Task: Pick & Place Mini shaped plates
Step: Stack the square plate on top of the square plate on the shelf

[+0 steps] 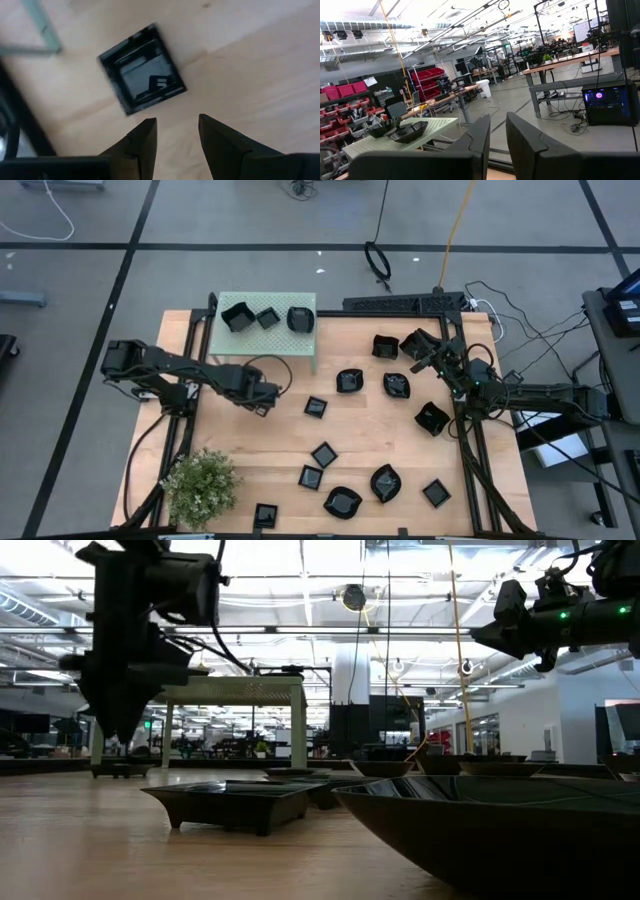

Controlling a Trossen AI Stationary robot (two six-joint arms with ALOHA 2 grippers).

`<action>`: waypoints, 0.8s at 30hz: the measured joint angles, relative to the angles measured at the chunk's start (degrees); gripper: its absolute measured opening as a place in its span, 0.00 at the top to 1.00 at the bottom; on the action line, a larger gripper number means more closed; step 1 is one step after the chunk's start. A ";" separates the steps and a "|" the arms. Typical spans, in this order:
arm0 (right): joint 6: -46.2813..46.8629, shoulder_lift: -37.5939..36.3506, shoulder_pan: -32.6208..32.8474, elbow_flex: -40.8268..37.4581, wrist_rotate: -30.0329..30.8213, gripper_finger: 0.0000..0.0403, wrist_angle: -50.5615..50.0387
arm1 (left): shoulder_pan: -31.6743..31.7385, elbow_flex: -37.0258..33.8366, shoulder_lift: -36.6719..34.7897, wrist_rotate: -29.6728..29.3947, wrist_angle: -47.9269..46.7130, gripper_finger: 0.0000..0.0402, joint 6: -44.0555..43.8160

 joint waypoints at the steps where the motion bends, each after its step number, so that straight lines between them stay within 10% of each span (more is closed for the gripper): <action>1: 0.02 -0.02 -0.01 -0.01 0.00 0.87 0.00 | -0.14 -0.79 0.00 -0.27 0.55 0.63 2.83; 13: 0.00 -0.02 0.01 0.01 0.00 0.87 0.02 | -0.43 -5.66 0.00 -7.68 8.76 0.63 35.88; 24: 0.00 -0.02 0.00 0.00 0.00 0.87 0.02 | -0.23 -10.66 0.00 -7.78 12.58 0.63 45.98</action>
